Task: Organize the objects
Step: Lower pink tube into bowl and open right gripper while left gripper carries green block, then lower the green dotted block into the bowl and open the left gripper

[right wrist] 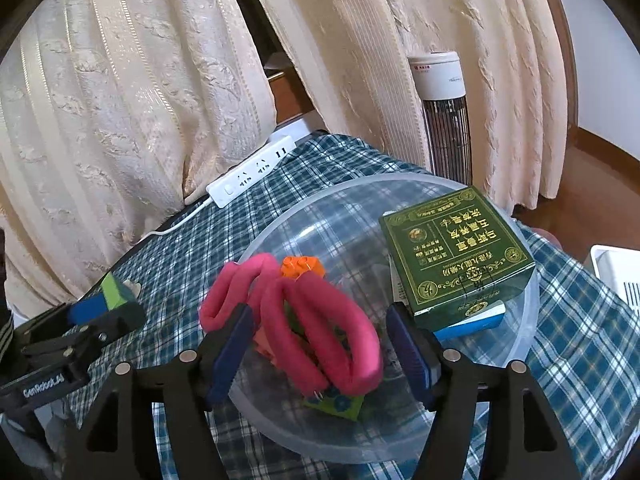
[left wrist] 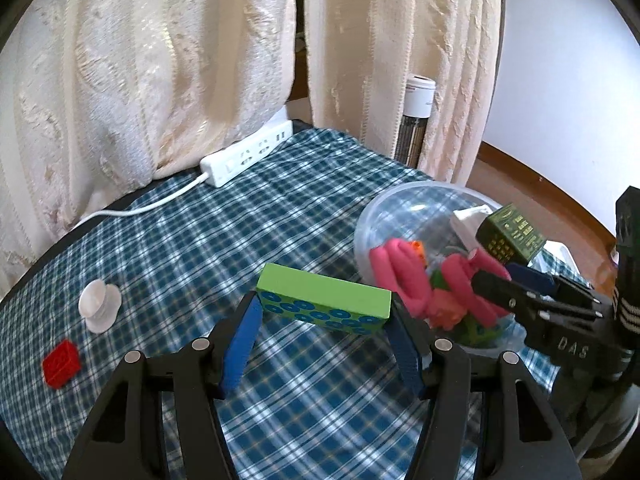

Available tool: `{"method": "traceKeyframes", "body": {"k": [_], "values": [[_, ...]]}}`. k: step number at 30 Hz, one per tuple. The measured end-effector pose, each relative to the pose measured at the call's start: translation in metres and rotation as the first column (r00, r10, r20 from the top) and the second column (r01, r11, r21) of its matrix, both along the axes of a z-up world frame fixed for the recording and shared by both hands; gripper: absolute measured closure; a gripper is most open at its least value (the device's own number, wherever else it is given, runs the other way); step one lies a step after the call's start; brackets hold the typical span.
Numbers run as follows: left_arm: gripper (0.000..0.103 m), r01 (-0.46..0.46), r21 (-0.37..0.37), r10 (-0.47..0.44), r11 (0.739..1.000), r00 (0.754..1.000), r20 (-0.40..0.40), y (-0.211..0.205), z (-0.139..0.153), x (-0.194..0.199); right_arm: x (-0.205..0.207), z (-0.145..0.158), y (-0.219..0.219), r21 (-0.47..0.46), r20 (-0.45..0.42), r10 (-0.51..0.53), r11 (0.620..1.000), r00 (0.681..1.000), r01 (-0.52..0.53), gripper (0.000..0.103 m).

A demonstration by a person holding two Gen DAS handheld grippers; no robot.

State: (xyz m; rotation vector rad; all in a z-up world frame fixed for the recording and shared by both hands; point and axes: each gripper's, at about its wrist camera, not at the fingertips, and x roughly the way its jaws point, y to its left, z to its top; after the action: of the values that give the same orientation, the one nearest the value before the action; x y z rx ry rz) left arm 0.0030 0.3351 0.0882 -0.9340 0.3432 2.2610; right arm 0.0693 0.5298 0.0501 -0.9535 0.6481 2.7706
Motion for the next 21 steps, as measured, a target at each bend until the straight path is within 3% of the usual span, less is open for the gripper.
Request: {"method": "traceKeyframes", "body": {"k": [21], "values": [[0.040, 0.139, -0.015, -0.139, 0.990, 0.990, 0.001, 0.071, -0.010, 0.007, 0.032, 0.015, 0.020, -0.009, -0.046, 0.001, 1.000, 0.999, -0.001, 0.031]]}}
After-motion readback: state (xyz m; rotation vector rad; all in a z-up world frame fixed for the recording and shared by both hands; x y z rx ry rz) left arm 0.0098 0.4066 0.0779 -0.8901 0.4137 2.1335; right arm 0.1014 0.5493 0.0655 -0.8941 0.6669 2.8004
